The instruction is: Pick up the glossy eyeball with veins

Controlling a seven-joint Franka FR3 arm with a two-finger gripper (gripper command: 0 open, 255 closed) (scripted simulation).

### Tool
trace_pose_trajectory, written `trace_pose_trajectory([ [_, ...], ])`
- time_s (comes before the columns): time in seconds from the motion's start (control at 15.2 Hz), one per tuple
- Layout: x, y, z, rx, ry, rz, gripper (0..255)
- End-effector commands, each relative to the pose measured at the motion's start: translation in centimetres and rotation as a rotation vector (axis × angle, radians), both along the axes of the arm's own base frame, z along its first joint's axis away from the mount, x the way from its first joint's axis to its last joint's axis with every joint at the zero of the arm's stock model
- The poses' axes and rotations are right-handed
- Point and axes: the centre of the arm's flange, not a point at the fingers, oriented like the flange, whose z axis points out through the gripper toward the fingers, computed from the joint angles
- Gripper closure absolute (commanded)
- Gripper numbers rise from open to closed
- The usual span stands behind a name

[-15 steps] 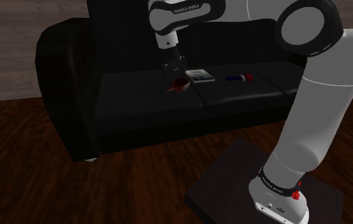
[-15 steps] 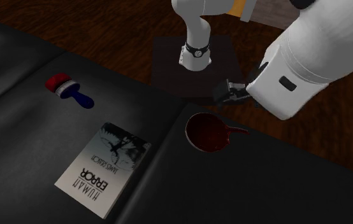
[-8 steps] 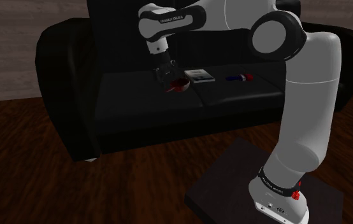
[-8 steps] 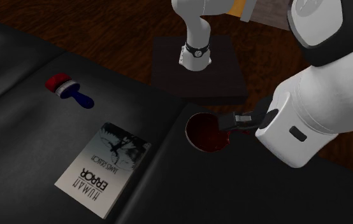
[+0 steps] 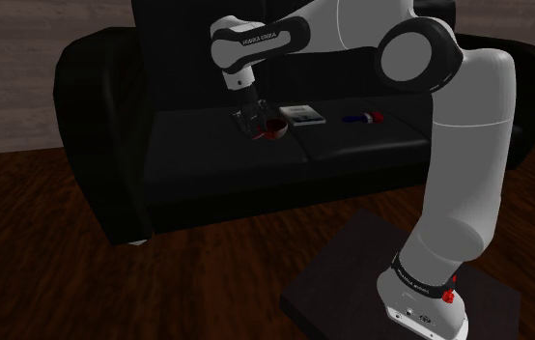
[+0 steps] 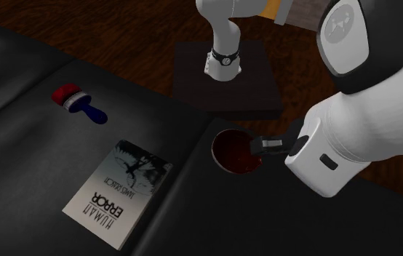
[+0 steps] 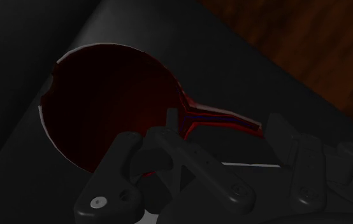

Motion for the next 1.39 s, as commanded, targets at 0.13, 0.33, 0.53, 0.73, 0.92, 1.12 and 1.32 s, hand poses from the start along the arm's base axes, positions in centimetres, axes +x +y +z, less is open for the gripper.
trace_pose_trajectory([
  [0.13, 0.0, 0.0, 0.0, 0.0, 0.001, 0.0, 255],
  [0.33, 0.0, 0.0, 0.0, 0.0, 0.001, 0.0, 255],
  [0.53, 0.0, 0.0, 0.9, 0.0, 0.001, 0.0, 255],
  [0.73, 0.0, 0.0, 2.5, 0.0, 0.001, 0.0, 255],
  [0.92, 0.0, 0.0, 4.1, 0.0, 0.001, 0.0, 255],
  [1.12, 0.0, 0.0, 5.7, 0.0, 0.001, 0.0, 255],
  [1.32, 0.0, 0.0, 7.3, 0.0, 0.001, 0.0, 255],
])
